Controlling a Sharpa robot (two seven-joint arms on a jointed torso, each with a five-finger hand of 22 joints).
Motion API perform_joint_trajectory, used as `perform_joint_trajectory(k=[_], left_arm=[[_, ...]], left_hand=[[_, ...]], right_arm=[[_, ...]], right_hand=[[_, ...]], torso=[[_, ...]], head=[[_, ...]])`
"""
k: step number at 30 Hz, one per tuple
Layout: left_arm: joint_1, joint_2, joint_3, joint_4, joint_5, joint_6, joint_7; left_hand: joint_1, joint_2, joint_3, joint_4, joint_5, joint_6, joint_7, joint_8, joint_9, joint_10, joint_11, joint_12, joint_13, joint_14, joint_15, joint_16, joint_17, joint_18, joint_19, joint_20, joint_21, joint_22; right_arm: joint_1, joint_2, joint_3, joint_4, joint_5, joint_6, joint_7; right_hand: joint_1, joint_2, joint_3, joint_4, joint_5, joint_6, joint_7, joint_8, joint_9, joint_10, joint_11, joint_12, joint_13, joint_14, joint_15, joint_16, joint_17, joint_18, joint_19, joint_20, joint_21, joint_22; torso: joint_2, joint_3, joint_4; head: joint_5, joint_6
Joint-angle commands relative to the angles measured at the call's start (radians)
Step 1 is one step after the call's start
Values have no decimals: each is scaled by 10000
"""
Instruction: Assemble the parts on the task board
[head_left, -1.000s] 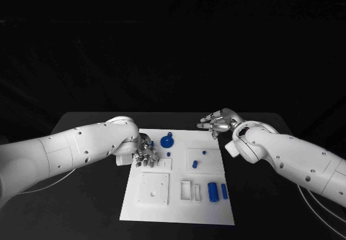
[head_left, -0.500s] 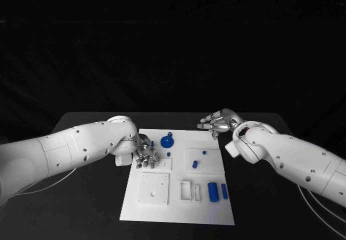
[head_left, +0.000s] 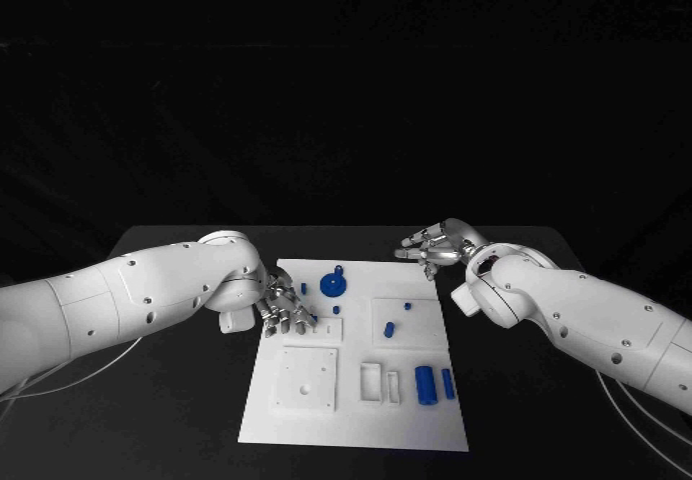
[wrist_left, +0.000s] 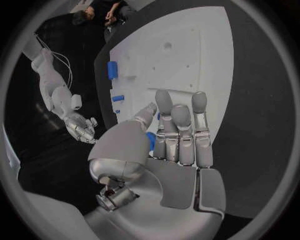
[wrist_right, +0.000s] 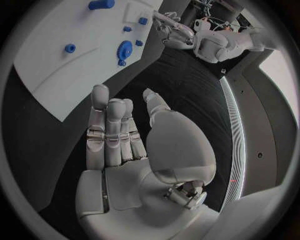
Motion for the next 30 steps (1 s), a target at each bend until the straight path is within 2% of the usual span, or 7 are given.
perform_joint_trajectory(k=[1, 5, 12, 19, 22, 26, 30], left_arm=[[83, -213, 44, 239, -30, -848, 80], [179, -524, 81, 558, -333, -1510, 179], [227, -822, 91, 971, -630, -2289, 378], [231, -1027, 47, 1434, -1540, -3168, 958], [224, -1121, -12, 1643, -2091, -3571, 1389], [167, -1305, -182, 1989, -3088, -4315, 2050], [52, -1399, -242, 2167, -3612, -4665, 2356]], left_hand=[[249, -163, -265, 287, -143, -165, 123, 69, -1187, -118, 102, -168, -166, -76, 111, -182, -171, -36, 24, 92, -302, 49], [626, -467, -259, 423, -156, -451, 283, 184, -2236, -352, 176, -560, -519, -102, 207, -544, -413, 14, 129, 187, -807, -52], [1109, -770, -278, 470, -176, -712, 421, 379, -2953, -496, 278, -1327, -1108, -112, 315, -1174, -674, 25, 241, 294, -1602, -322], [2080, -829, -316, -98, -186, -623, 398, 522, -3269, -745, 303, -2007, -1549, -336, 392, -1887, -914, -20, 200, 370, -2271, -526], [2563, -737, -271, -325, -153, -585, 443, 454, -3486, -1036, 381, -2513, -1903, -425, 466, -2265, -1047, -36, 151, 417, -2575, -693], [3306, -798, -133, -601, -87, -265, 508, 40, -3805, -900, 448, -3170, -3156, -376, 516, -2605, -1040, 12, 260, 454, -2948, -672], [3376, -873, -116, -572, -128, -347, 548, -31, -3813, -896, 474, -3235, -3375, -366, 534, -2680, -1014, 36, 276, 480, -3043, -576]], right_arm=[[-20, -22, 5, 4, -69, 121, 41], [-50, -55, 5, 14, -67, 113, 42], [-81, -90, 5, 36, -65, 106, 43], [-112, -122, 5, 42, -58, 103, 55], [-125, -136, 5, 39, -55, 97, 64], [-145, -154, 5, 28, -53, 98, 72], [-157, -166, 5, 22, -52, 99, 74]], right_hand=[[-67, 35, 3, 55, 23, -53, 49, -27, -6, -54, -15, 53, -14, -56, 8, 26, -12, 90, 156, 16, -33, 134], [-67, 35, 3, 55, 23, -53, 49, -27, -6, -54, -15, 53, -14, -56, 8, 26, -12, 90, 156, 16, -33, 134], [-67, 35, 3, 55, 23, -53, 49, -27, -6, -54, -15, 53, -14, -56, 8, 26, -12, 90, 156, 16, -33, 134], [-61, 34, -1, 62, 2, -52, 48, -28, -6, -48, -16, 56, -15, -48, 8, 29, -13, 92, 162, 15, -32, 136], [-61, 34, -1, 62, 2, -52, 48, -28, -6, -48, -16, 56, -15, -48, 8, 29, -13, 92, 162, 15, -32, 136], [-61, 34, -1, 62, 2, -52, 48, -28, -6, -48, -16, 56, -15, -48, 8, 29, -13, 92, 162, 15, -32, 136], [-61, 34, -1, 62, 2, -52, 48, -28, -6, -48, -16, 56, -15, -48, 8, 29, -13, 92, 162, 15, -32, 136]], torso=[[-4, -1, 20], [-6, -12, 15], [3, -21, 4], [2, -15, 3], [5, -11, 3], [0, -11, 6], [2, -11, 5]], head=[[-16, -11], [-7, -14], [15, -28], [24, -25], [29, -32], [32, -37], [36, -37]])
